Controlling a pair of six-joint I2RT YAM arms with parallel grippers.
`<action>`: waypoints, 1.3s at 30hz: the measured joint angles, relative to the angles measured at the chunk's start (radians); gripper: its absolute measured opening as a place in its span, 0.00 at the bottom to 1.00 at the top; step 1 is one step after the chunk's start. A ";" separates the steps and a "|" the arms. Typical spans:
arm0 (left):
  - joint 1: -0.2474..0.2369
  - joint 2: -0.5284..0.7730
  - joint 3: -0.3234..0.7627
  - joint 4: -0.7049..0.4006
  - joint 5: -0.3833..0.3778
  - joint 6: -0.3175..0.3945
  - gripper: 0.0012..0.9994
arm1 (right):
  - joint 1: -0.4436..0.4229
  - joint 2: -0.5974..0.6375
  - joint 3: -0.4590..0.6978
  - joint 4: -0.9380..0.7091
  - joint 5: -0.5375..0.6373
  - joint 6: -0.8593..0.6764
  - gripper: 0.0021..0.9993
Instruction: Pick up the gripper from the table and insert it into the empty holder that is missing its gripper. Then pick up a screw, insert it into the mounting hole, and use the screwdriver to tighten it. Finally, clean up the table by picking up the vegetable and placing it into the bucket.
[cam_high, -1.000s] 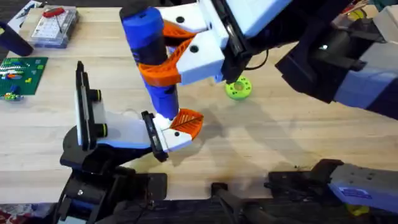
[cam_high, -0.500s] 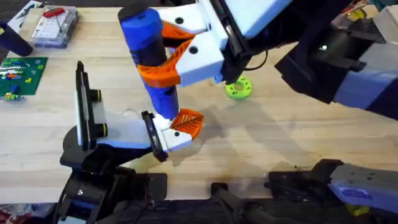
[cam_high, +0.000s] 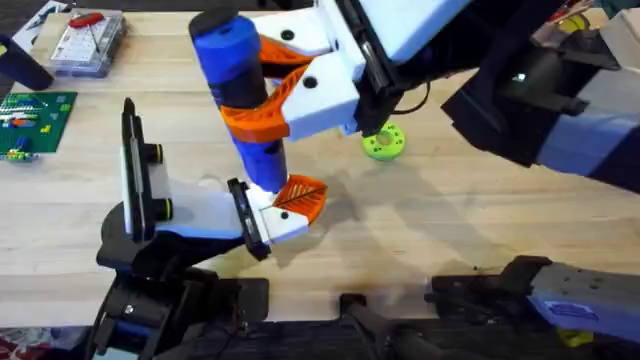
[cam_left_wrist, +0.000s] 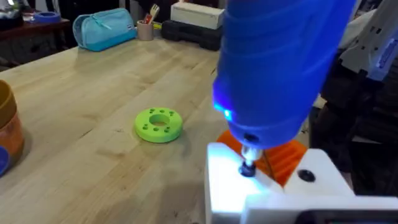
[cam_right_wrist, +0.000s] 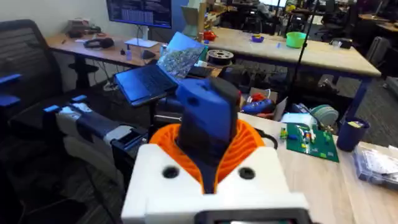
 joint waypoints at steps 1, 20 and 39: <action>0.000 0.000 0.000 0.000 0.000 0.000 0.01 | 0.000 0.000 0.000 0.000 0.000 0.000 0.05; 0.000 0.000 0.000 0.000 0.000 0.000 0.01 | 0.003 0.009 0.000 -0.005 0.003 -0.003 0.05; 0.000 0.000 0.000 0.000 0.000 0.000 0.01 | 0.003 0.009 0.000 -0.012 0.003 -0.006 0.05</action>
